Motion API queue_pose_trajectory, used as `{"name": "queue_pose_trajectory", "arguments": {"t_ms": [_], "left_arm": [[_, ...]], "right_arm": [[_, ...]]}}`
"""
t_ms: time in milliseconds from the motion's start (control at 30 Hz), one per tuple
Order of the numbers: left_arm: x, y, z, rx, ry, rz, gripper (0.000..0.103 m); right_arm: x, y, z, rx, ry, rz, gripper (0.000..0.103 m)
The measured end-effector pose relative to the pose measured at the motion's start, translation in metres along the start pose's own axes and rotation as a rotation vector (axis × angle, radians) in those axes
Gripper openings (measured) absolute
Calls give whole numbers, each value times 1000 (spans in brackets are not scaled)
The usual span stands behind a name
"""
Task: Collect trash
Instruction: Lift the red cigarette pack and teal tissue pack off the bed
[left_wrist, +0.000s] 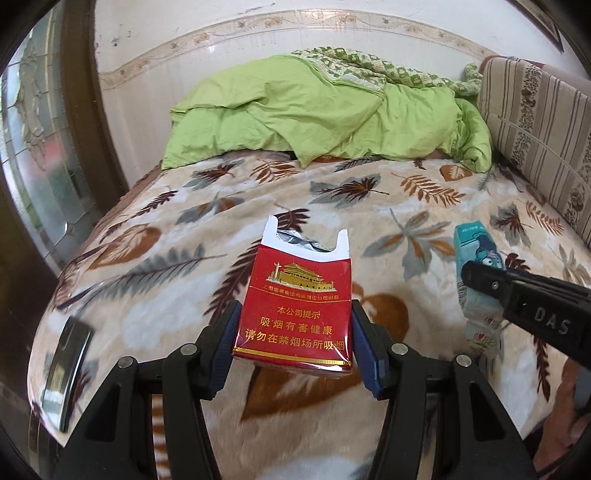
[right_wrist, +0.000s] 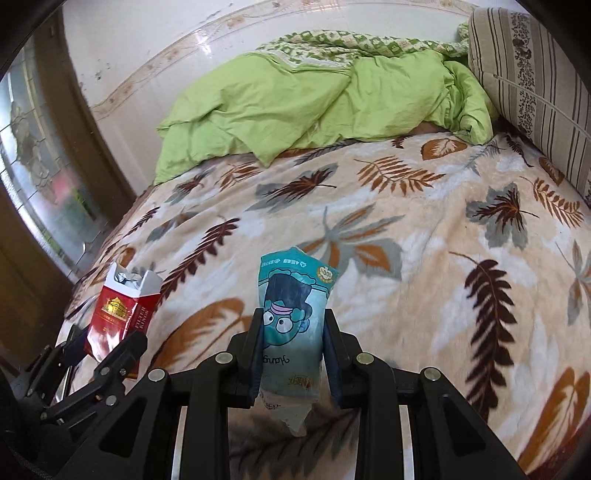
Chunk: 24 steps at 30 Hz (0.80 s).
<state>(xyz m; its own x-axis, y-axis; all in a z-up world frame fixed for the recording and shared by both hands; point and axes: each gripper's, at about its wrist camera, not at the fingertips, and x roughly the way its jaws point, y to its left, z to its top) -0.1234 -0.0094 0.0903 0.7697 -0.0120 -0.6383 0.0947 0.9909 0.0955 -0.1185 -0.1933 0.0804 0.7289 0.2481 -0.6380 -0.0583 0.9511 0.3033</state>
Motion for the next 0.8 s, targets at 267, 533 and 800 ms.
{"name": "queue_pose_trajectory", "arguments": {"t_ms": [267,533,800], "left_arm": [[-5,-1,-12,9,-21,17,56],[1,1,-15,4,-15,14,56],[5,3,-14,2,-12,12,56]], "right_arm": [[-14,8,-19,-46,-3,-4,30],[-10,-1,-20,-21,1,-11,31],[-8,0,-19,-26,3,-13,31]]}}
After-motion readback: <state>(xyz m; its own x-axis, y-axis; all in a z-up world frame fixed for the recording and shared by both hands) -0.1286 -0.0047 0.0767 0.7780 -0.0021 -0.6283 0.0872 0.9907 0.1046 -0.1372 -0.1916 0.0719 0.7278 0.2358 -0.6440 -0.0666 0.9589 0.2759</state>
